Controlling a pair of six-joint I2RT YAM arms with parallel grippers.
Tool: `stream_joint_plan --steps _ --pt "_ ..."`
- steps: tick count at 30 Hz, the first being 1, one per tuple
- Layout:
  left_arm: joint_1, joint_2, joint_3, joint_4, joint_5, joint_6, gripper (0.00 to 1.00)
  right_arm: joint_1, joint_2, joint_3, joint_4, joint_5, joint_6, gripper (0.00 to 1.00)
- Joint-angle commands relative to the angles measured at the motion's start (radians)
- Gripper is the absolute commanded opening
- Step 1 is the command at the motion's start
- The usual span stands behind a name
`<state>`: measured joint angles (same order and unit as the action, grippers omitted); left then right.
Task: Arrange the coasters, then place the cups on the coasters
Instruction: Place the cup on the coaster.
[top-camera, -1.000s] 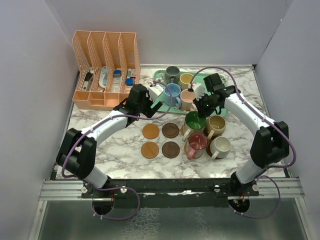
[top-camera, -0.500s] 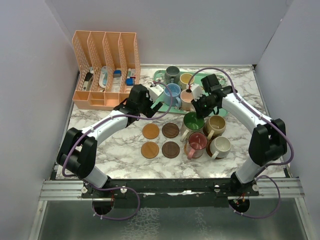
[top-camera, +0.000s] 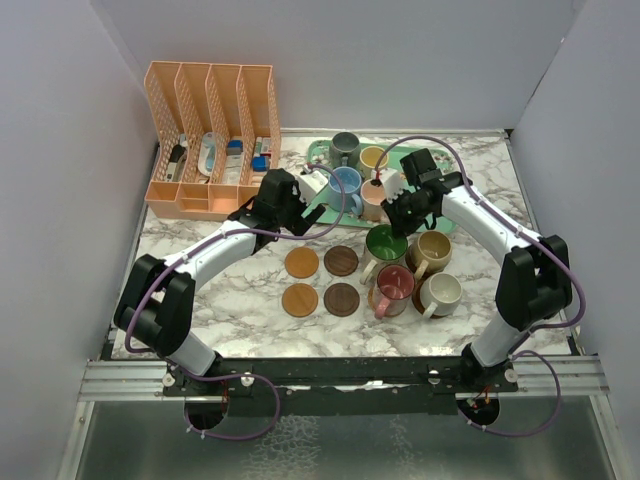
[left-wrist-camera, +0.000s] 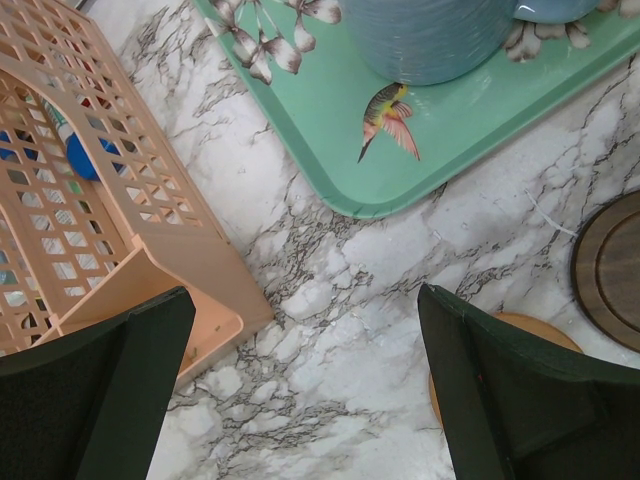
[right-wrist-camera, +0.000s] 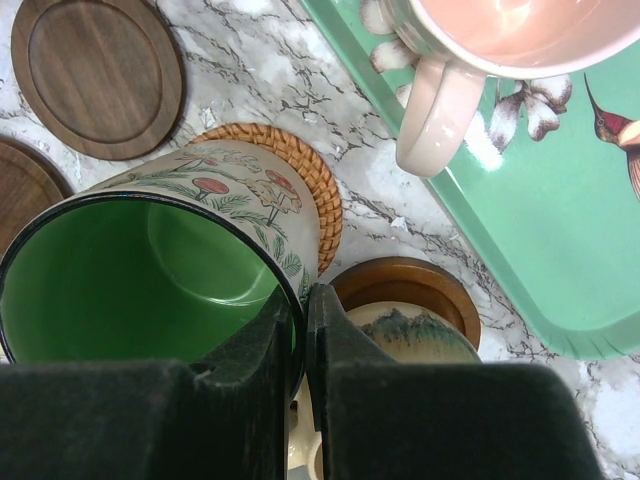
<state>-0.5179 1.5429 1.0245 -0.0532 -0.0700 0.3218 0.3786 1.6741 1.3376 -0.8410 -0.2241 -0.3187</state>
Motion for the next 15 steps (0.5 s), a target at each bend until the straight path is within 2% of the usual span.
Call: stream_joint_plan --steps 1,9,15 --pt "0.004 0.013 0.023 0.008 0.022 0.005 0.99 0.008 -0.016 0.016 0.063 -0.007 0.015 0.01" --pt "0.004 0.018 0.027 0.003 0.026 0.005 0.99 0.008 -0.021 -0.001 0.068 0.003 0.005 0.02" --pt "0.005 0.018 0.029 0.0 0.029 0.006 0.99 0.008 -0.023 0.012 0.053 0.001 -0.004 0.09"
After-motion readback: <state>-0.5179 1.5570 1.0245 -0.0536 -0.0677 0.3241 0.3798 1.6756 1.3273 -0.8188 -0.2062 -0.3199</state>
